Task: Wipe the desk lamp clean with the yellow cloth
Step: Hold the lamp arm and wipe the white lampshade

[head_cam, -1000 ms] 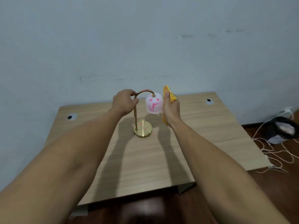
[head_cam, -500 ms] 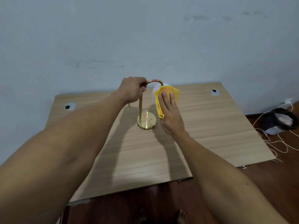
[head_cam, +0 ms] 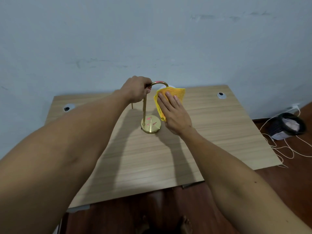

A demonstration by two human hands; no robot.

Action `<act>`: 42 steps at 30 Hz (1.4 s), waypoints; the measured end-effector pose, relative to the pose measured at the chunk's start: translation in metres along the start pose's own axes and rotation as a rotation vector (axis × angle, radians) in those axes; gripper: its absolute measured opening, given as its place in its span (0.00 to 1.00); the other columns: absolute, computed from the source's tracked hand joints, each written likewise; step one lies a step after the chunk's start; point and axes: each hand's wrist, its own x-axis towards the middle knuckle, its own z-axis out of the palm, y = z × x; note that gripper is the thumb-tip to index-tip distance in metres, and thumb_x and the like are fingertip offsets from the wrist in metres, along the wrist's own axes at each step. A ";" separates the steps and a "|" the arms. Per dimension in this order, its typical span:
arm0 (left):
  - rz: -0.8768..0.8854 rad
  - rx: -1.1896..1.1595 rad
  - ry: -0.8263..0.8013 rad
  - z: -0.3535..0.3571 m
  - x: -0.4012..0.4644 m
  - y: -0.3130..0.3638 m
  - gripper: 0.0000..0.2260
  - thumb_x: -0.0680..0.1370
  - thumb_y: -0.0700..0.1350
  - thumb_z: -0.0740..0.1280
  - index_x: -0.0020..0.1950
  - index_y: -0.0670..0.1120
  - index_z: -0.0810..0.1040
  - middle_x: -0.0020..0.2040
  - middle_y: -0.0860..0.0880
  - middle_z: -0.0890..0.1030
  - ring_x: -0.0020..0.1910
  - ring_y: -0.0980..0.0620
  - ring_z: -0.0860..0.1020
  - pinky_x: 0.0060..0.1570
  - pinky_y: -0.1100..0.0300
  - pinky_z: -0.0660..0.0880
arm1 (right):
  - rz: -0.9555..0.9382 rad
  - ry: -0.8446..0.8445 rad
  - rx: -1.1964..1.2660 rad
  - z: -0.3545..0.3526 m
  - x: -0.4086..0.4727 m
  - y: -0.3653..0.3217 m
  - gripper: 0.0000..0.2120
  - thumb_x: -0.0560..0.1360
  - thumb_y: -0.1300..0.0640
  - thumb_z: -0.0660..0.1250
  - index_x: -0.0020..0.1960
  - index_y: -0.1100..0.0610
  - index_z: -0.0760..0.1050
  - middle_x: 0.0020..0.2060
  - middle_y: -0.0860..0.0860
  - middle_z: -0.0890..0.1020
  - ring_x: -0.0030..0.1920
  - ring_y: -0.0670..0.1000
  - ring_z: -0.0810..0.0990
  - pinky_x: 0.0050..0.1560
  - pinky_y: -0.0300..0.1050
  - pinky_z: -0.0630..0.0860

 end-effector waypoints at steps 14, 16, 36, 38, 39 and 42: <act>-0.011 -0.013 -0.013 -0.001 0.001 0.003 0.04 0.79 0.40 0.66 0.45 0.46 0.78 0.38 0.48 0.78 0.41 0.43 0.77 0.47 0.47 0.77 | 0.025 -0.008 -0.124 -0.011 0.031 -0.007 0.28 0.79 0.62 0.54 0.77 0.68 0.63 0.78 0.64 0.65 0.79 0.62 0.61 0.80 0.58 0.56; -0.020 -0.013 -0.012 -0.001 0.002 0.003 0.04 0.79 0.41 0.66 0.45 0.46 0.78 0.37 0.49 0.78 0.41 0.44 0.77 0.47 0.48 0.77 | 0.023 -0.037 -0.158 -0.010 0.041 -0.010 0.27 0.79 0.61 0.57 0.76 0.68 0.64 0.77 0.64 0.67 0.79 0.62 0.62 0.80 0.58 0.56; -0.043 -0.046 -0.034 -0.001 0.003 -0.002 0.05 0.78 0.41 0.66 0.43 0.50 0.78 0.40 0.49 0.80 0.44 0.42 0.80 0.49 0.47 0.80 | -0.269 -0.105 -0.245 0.012 -0.003 -0.004 0.24 0.80 0.62 0.50 0.70 0.68 0.74 0.71 0.62 0.76 0.75 0.59 0.71 0.78 0.55 0.62; -0.042 -0.052 -0.042 -0.001 0.003 -0.001 0.05 0.78 0.41 0.66 0.44 0.50 0.78 0.41 0.48 0.81 0.45 0.43 0.80 0.50 0.47 0.80 | -0.278 -0.121 -0.232 0.011 -0.017 0.004 0.26 0.79 0.62 0.50 0.73 0.67 0.72 0.73 0.60 0.73 0.76 0.58 0.69 0.78 0.55 0.64; -0.041 -0.055 -0.045 -0.002 0.003 -0.001 0.05 0.78 0.41 0.66 0.44 0.50 0.78 0.42 0.48 0.81 0.45 0.43 0.80 0.50 0.47 0.80 | -0.275 -0.138 -0.224 0.008 -0.021 0.007 0.26 0.79 0.62 0.49 0.74 0.67 0.71 0.74 0.60 0.72 0.77 0.57 0.68 0.77 0.55 0.64; -0.047 -0.055 -0.057 -0.003 0.004 -0.001 0.05 0.78 0.41 0.66 0.44 0.50 0.78 0.42 0.47 0.81 0.45 0.43 0.80 0.50 0.46 0.80 | -0.252 -0.177 -0.188 0.004 -0.026 0.009 0.27 0.78 0.62 0.48 0.74 0.67 0.70 0.75 0.60 0.72 0.77 0.58 0.68 0.75 0.57 0.67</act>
